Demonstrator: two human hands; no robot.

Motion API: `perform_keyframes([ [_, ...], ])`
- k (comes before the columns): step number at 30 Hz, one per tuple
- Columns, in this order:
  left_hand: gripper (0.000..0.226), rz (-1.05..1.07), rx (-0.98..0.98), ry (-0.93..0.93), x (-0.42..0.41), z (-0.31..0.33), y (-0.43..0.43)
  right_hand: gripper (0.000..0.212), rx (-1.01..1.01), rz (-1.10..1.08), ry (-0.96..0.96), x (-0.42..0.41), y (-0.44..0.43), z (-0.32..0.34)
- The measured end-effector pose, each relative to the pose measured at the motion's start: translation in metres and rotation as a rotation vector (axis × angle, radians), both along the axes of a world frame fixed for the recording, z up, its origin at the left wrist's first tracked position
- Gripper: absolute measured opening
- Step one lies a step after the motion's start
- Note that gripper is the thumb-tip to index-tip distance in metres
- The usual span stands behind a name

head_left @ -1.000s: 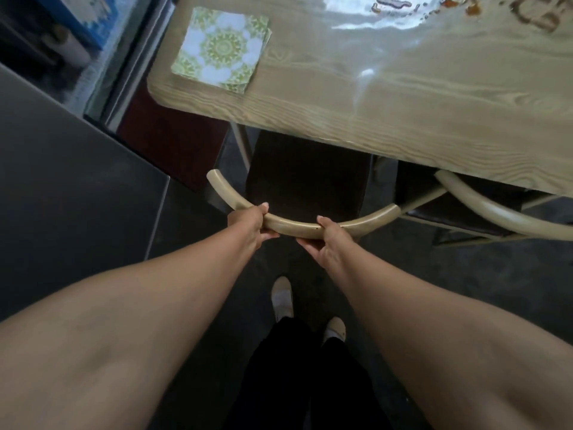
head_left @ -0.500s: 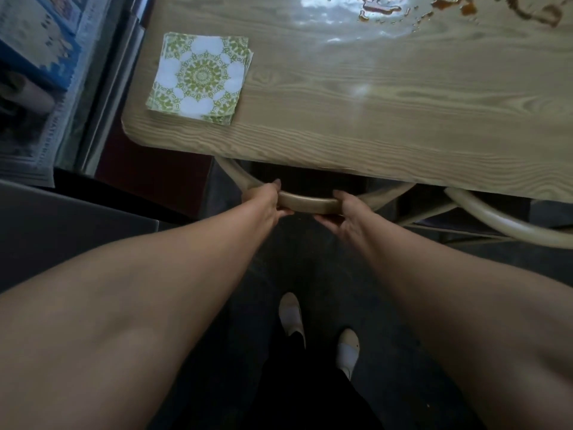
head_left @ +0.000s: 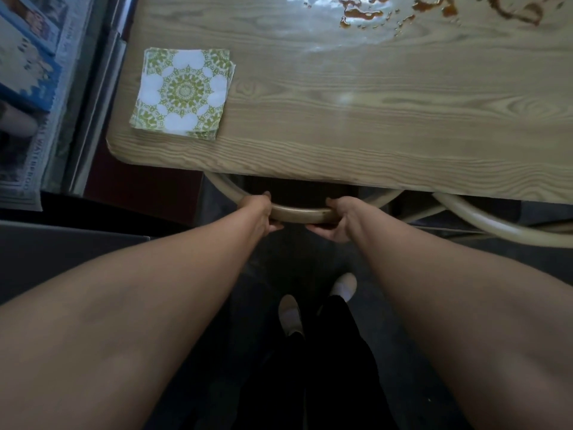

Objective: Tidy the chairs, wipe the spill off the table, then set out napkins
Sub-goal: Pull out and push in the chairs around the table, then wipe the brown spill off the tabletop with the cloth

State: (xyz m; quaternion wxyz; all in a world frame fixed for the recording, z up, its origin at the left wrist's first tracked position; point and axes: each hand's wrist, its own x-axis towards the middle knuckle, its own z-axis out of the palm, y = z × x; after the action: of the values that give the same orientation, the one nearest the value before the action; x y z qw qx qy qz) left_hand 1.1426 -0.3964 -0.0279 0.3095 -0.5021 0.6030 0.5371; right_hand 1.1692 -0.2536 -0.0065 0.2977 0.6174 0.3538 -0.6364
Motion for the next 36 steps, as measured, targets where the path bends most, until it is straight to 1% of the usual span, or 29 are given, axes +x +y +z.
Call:
perform_keyframes([
  [2, 0.046, 0.003, 0.001, -0.001, 0.001, 0.001, 0.000, 0.024, -0.008, -0.012, -0.008, 0.000, 0.001, 0.001],
  [6, 0.046, -0.015, -0.082, 0.025, 0.004, 0.003, -0.005, 0.053, 0.002, 0.099, -0.009, 0.008, 0.001, 0.003],
  [7, 0.045, 0.001, -0.098, 0.035, 0.003, 0.000, -0.007, 0.057, 0.018, 0.114, 0.004, 0.011, 0.002, 0.004],
  [8, 0.042, 0.020, -0.103, 0.046, 0.001, -0.003, -0.010, 0.056, 0.035, 0.107, 0.025, 0.011, 0.003, 0.005],
  [11, 0.039, 0.075, -0.076, 0.083, -0.002, -0.002, -0.010, 0.036, 0.099, 0.050, 0.080, 0.006, 0.011, 0.008],
  [12, 0.040, 0.088, -0.070, 0.097, -0.003, -0.001, -0.008, 0.033, 0.120, 0.039, 0.081, 0.004, 0.014, 0.008],
  [16, 0.042, 0.126, -0.046, 0.078, -0.008, 0.004, 0.000, 0.032, 0.194, 0.063, 0.068, -0.006, 0.020, 0.005],
  [22, 0.043, 0.144, -0.053, 0.067, -0.007, 0.006, -0.002, 0.032, 0.184, 0.146, 0.072, -0.005, 0.021, 0.002],
  [25, 0.042, 0.092, -0.068, 0.064, -0.003, 0.007, -0.006, 0.032, 0.171, 0.284, 0.087, 0.001, 0.022, 0.004],
  [29, 0.040, 0.032, -0.106, 0.035, -0.005, 0.015, -0.008, 0.060, 0.133, 0.566, 0.007, 0.003, 0.033, 0.009],
  [31, 0.040, -0.034, -0.165, 0.032, -0.007, 0.022, -0.007, 0.069, 0.062, 0.663, -0.047, 0.000, 0.040, 0.017],
  [32, 0.044, -0.079, -0.195, 0.039, -0.009, 0.026, -0.007, 0.067, 0.023, 0.706, -0.055, -0.004, 0.042, 0.024],
  [33, 0.050, -0.101, -0.240, 0.047, -0.010, 0.028, -0.006, 0.061, -0.013, 0.753, -0.047, -0.006, 0.042, 0.030],
  [35, 0.055, -0.067, -0.393, 0.088, -0.016, 0.038, -0.003, 0.041, -0.050, 0.847, 0.043, -0.016, 0.042, 0.047],
  [36, 0.052, -0.008, -0.474, 0.096, -0.020, 0.045, -0.001, 0.034, -0.067, 0.870, 0.108, -0.021, 0.041, 0.055],
])
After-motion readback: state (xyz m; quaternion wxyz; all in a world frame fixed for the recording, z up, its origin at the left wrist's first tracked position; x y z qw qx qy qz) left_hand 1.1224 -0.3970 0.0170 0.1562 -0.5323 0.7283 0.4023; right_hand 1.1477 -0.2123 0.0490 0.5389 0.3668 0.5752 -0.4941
